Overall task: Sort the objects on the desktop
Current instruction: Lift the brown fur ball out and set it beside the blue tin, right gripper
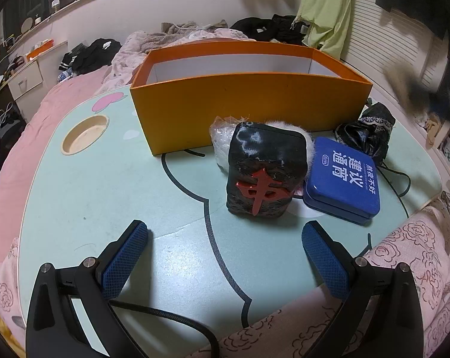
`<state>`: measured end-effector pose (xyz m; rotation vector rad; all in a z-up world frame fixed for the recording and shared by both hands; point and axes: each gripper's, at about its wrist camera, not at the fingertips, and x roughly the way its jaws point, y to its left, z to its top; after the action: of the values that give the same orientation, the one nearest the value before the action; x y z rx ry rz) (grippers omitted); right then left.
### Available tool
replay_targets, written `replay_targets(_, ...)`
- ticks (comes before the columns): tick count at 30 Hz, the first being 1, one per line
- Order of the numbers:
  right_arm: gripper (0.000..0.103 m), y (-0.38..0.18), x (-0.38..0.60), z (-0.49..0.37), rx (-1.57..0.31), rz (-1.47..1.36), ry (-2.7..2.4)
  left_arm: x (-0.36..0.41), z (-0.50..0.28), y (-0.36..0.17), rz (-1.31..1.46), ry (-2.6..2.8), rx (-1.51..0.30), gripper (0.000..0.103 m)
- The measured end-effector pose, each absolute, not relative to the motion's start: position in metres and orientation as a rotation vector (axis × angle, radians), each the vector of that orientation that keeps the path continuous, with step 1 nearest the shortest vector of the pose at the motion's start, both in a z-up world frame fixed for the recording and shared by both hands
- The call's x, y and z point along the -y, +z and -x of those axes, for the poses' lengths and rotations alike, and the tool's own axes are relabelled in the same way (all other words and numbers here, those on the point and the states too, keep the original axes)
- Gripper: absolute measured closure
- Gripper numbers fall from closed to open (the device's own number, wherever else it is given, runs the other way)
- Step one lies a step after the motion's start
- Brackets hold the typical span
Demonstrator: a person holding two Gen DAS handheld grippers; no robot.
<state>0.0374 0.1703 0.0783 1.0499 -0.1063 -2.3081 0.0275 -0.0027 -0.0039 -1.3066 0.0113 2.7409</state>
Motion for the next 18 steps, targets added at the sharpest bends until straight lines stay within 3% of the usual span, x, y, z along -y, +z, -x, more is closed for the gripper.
replay_targets(6, 0.075, 0.038, -0.154, -0.039, -0.038, -1.158, -2.285, 0.003, -0.027, -0.004, 1.306, 2.741, -0.011, 0.000)
replay_targets(10, 0.067, 0.033, -0.138, -0.039, -0.098, -1.097, -2.318, 0.002, -0.027, -0.003, 1.305, 2.741, -0.009, 0.000)
replay_targets(11, 0.062, 0.034, -0.135, -0.040, -0.122, -1.075, -2.333, 0.002, -0.027, -0.003, 1.305, 2.741, -0.010, 0.000)
replay_targets(13, 0.031, 0.035, -0.132, -0.047, -0.183, -1.036, -2.361, 0.002, -0.026, -0.004, 1.307, 2.741, -0.010, 0.000)
replay_targets(15, 0.019, 0.036, -0.136, -0.057, -0.239, -0.981, -2.422, 0.002, -0.026, -0.003, 1.306, 2.741, -0.010, 0.000)
replay_targets(18, 0.011, 0.029, -0.145, -0.066, -0.277, -0.966, -2.488, 0.001, -0.026, -0.003, 1.307, 2.742, -0.010, 0.000)
